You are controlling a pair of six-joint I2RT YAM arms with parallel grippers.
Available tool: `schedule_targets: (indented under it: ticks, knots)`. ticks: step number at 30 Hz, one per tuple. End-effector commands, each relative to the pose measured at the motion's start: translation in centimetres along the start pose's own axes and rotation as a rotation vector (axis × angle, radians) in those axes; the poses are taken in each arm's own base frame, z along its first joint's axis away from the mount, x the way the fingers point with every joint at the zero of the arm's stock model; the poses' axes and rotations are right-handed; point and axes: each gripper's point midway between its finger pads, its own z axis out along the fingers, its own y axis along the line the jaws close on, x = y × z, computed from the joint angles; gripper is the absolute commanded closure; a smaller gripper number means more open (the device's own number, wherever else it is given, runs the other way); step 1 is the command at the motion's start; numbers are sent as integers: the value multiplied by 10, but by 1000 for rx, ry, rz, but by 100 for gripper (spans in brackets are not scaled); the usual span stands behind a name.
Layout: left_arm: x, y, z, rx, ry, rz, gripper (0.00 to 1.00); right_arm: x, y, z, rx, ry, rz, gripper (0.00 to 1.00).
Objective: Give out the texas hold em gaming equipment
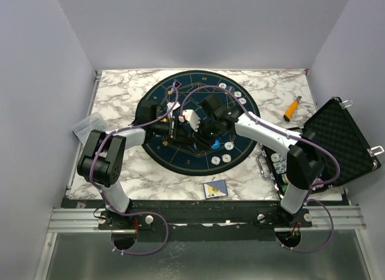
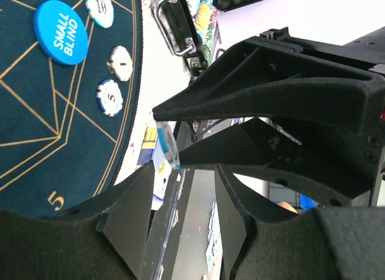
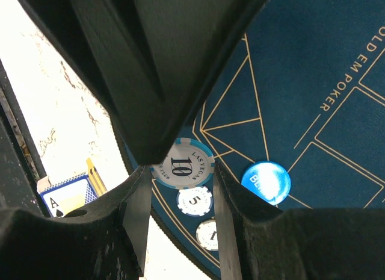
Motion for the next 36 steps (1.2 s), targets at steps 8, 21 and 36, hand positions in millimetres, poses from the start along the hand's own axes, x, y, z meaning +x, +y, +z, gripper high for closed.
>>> schedule_targets:
  ticks: [8, 21, 36]
  knots:
    - [0, 3, 19, 7, 19, -18, 60, -21, 1, -5, 18, -52, -23, 79]
    - [4, 5, 23, 7, 34, -18, 77, -26, 0, -8, 33, -55, -26, 79]
    - [-23, 32, -36, -296, -107, 135, 100, -27, 2, -75, 140, -163, 2, 1]
